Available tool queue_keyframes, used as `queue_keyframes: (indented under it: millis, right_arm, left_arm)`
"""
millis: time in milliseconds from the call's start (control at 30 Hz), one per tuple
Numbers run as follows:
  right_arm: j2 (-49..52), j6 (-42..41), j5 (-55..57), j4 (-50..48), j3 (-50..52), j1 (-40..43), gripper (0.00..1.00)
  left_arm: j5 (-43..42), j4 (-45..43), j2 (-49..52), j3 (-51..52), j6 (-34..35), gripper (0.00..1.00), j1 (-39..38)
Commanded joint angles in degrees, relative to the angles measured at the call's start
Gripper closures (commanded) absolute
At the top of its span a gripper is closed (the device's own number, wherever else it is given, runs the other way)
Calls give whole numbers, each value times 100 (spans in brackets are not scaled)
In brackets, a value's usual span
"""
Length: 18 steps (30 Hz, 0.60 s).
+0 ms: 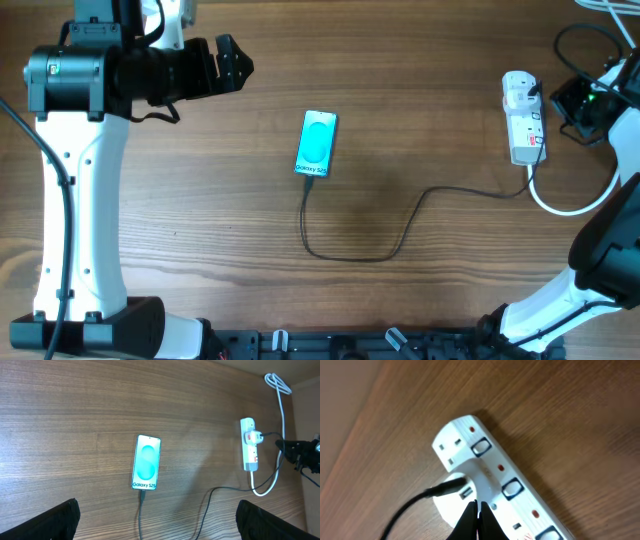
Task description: Plug charger to phone and switch on socket
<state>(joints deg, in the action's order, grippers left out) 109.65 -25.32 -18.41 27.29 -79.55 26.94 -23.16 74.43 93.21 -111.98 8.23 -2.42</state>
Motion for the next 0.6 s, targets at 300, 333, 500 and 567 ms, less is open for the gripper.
queue_keyframes:
  millis: [300, 333, 500, 567]
  right_arm:
    - [1038, -358, -267, -656, -92, 87, 96]
    - [1084, -382, -269, -699, -92, 76, 96]
    - [1113, -426, -267, -697, -90, 59, 96]
    - [1113, -422, -267, -632, -79, 59, 96]
  left_arm:
    - [52, -4, -15, -13, -26, 0, 2]
    - [55, -4, -15, -13, -26, 0, 2]
    - [55, -4, -15, -13, -26, 0, 2]
    - [55, -4, -15, -13, -26, 0, 2]
